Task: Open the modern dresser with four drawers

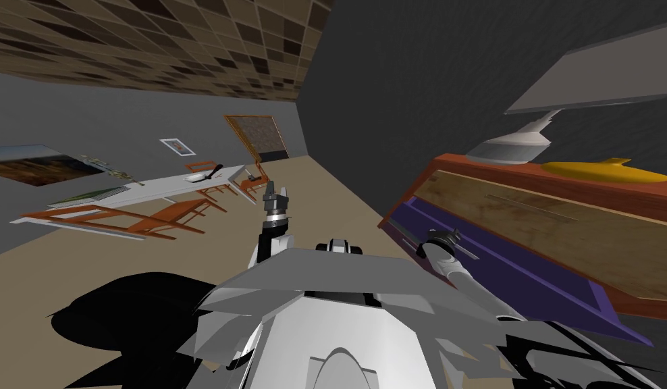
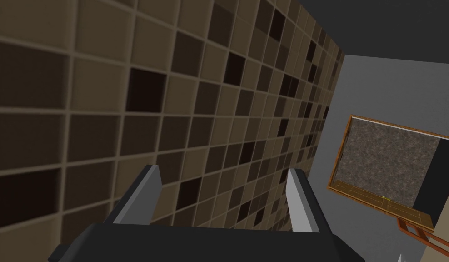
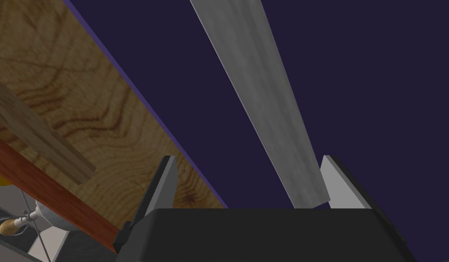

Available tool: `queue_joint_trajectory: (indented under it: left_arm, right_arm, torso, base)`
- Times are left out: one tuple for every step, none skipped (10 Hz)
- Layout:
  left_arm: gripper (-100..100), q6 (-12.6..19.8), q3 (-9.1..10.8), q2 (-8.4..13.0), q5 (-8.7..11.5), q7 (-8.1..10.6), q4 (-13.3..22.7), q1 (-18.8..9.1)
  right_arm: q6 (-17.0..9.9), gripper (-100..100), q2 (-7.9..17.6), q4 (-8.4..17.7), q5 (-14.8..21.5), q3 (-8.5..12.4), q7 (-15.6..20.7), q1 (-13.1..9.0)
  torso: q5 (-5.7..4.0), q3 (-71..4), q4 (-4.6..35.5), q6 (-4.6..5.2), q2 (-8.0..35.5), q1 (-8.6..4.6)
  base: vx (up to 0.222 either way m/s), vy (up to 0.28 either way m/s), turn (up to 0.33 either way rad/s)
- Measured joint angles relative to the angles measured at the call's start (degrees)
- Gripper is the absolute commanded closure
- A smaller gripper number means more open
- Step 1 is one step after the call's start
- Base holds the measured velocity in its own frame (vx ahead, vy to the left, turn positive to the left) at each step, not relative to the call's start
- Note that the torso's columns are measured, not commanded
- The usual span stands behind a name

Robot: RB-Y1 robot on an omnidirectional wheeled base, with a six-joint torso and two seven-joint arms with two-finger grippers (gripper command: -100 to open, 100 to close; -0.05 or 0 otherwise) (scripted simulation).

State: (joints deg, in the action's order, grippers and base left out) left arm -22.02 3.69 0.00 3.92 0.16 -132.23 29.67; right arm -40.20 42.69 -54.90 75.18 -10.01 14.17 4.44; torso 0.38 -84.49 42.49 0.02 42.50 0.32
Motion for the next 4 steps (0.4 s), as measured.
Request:
queue_joint_trajectory:
  left_arm:
    - [0, 0.0, 0.0, 0.0, 0.0, 0.0, 0.0, 0.0]
    - [0, 0.0, 0.0, 0.0, 0.0, 0.0, 0.0, 0.0]
    - [0, 0.0, 0.0, 0.0, 0.0, 0.0, 0.0, 0.0]
    - [0, 0.0, 0.0, 0.0, 0.0, 0.0, 0.0, 0.0]
  right_arm:
    - [0.1, 0, -0.1, 0.0, 0.0, -0.1, 0.0, 0.1]
    - [0.2, 0, -0.2, 0.1, 0.0, -0.1, 0.0, 0.1]
    - [0.2, 0, -0.3, 0.1, -0.1, -0.2, 0.0, 0.2]
    - [0.3, 0, -0.3, 0.1, -0.1, -0.2, 0.0, 0.2]
  torso:
    - [-0.07, 0.0, 0.0, 0.0, 0.0, -0.05]
    - [-0.13, 0.0, -0.1, 0.0, -0.1, -0.1]
    - [-0.18, 0.0, -0.1, 0.0, -0.1, -0.13]
    - [-0.22, 0.0, -0.1, -0.01, -0.1, -0.17]
  base:
    - [0.0, 0.0, 0.0]
    - [0.0, 0.0, 0.0]
    - [0.0, 0.0, 0.0]
    - [0.0, 0.0, 0.0]
